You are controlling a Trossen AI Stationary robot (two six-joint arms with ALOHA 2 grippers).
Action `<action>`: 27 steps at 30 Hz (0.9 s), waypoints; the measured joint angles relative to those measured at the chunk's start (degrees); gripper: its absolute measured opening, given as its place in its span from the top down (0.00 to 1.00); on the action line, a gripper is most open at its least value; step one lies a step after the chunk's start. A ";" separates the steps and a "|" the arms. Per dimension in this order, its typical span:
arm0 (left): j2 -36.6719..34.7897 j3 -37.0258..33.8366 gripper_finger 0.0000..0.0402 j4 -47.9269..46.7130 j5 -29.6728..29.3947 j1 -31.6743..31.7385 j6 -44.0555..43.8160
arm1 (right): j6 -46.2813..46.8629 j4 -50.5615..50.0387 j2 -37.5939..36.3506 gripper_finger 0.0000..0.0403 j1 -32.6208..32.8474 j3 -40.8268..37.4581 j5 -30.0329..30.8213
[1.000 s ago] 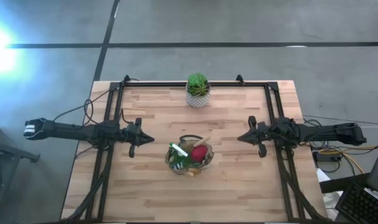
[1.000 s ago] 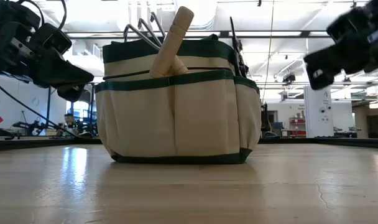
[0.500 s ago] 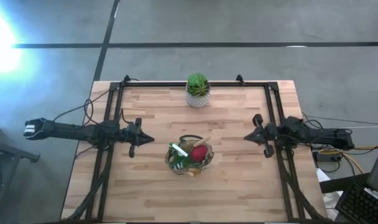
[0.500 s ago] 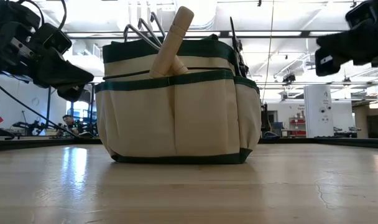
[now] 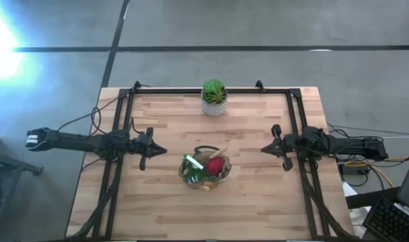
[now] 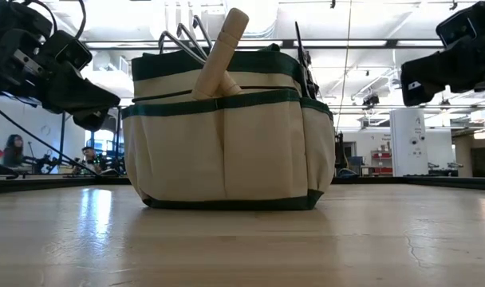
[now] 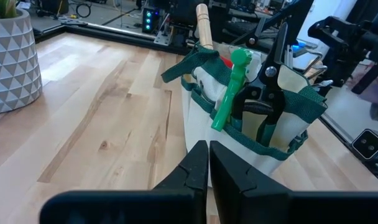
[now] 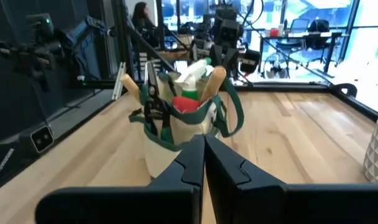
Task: Pick & Place Garden tools in Gardening bag
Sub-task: Return to Home Position
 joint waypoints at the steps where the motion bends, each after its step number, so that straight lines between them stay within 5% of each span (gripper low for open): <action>1: 0.00 0.00 0.95 0.00 0.00 0.00 0.00 | 0.00 -0.06 0.17 0.98 0.00 0.00 0.00; 27: -0.01 0.00 0.96 0.02 0.00 -0.02 0.00 | 0.11 -0.04 1.55 0.98 0.00 0.00 0.15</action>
